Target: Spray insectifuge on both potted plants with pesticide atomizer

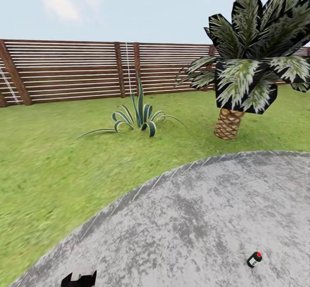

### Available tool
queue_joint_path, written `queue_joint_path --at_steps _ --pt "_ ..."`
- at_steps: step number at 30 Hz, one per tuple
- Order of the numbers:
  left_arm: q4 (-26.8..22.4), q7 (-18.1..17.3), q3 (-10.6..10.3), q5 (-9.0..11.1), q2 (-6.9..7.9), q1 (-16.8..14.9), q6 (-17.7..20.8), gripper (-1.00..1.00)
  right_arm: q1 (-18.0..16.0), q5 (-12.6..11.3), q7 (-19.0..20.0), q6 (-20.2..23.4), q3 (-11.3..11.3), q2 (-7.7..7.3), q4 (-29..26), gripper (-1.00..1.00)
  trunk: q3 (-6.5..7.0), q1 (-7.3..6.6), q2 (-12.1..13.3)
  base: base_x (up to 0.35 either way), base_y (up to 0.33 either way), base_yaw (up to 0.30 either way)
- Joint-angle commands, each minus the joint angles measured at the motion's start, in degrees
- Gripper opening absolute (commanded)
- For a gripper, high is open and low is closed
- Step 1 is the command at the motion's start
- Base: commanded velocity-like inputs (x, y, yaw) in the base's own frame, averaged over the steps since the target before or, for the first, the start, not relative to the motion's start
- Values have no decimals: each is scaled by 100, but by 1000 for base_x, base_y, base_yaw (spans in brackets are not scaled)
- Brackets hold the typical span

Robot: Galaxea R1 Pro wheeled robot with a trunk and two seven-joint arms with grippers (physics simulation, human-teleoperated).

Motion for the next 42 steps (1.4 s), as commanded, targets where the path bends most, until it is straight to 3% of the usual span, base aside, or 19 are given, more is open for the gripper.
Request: queue_joint_path --at_steps 1,42 --pt "4 -5 31 -6 -2 -2 -18 100 -4 22 -27 -13 4 0 4 100 -5 2 -2 260 218 -292" --pt "4 -5 30 -6 -2 -2 -24 100 -4 22 -26 -13 4 0 12 100 -5 2 -2 296 157 -295"
